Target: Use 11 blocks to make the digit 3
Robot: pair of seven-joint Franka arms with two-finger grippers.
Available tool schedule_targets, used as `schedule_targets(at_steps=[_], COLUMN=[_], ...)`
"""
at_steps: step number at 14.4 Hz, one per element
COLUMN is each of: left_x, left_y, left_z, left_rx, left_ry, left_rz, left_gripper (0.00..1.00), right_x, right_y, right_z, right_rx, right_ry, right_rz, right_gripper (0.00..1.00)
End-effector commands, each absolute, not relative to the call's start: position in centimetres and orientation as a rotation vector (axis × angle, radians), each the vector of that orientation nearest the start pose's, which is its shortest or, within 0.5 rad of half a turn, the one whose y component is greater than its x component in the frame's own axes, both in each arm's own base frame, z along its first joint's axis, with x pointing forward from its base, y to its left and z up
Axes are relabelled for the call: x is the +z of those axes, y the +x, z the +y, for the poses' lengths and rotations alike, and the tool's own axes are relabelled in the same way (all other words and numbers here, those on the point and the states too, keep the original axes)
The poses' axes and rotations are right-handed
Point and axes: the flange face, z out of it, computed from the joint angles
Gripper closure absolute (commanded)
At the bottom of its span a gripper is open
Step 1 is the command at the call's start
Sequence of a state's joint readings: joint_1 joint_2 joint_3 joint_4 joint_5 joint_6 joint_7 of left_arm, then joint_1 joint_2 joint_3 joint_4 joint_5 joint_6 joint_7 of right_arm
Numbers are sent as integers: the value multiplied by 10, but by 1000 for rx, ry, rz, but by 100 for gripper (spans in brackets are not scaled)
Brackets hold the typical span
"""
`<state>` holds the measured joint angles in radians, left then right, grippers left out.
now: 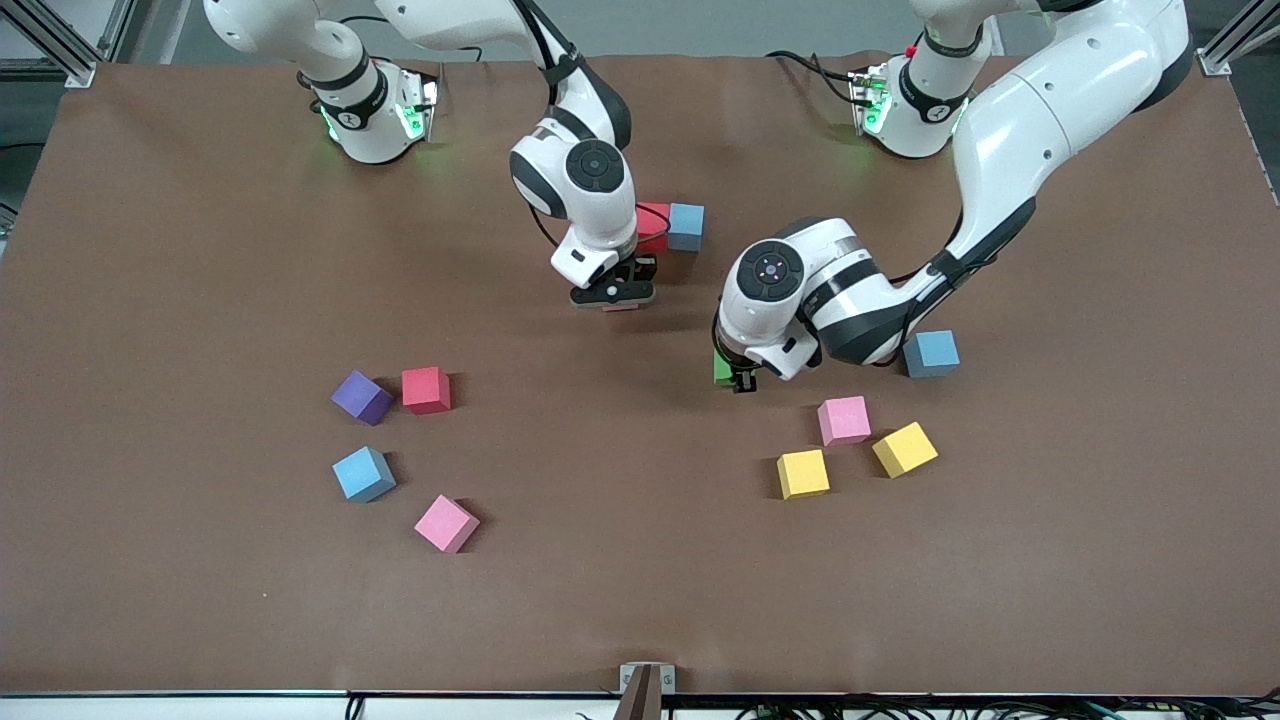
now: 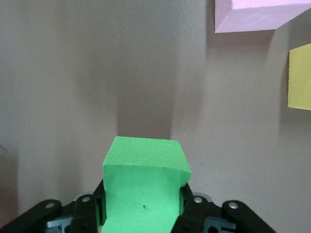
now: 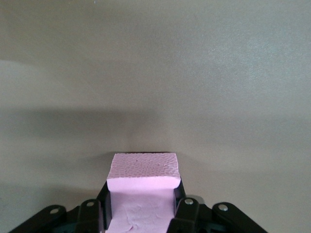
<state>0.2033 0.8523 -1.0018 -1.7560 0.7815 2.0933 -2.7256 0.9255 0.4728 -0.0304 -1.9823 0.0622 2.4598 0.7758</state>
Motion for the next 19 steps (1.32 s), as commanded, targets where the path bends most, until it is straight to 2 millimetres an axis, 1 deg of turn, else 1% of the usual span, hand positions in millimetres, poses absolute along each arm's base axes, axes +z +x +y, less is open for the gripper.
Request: schedule_targets(at_steps=[1,3,8,13,16,19], left_x=[253,254,252,259,259,258], left_y=[517,517,510,510,511,505], left_z=[-390,-390,-395,-396,-395,-397], left_rx=[-10,-11,-21,-31,-33,-48], left_ry=[2095,2081,2090,2084,2080,2082], left_rz=[2371,2381,2382,2373,2375,2352], left_gripper=[82,82,82,83,84,84], right_x=[228,227,215,212,211,211], right_y=[375,375,370,370,370,370], right_z=[476,477,480,480,480,480], right_rx=[13,14,11,12,12,11], right_ry=[-3120,-3121,-3123,-3124,-3124,-3125], right_rz=[-100,-100,-104,-104,-104,-106], right_gripper=[99,99,99,99,99,98])
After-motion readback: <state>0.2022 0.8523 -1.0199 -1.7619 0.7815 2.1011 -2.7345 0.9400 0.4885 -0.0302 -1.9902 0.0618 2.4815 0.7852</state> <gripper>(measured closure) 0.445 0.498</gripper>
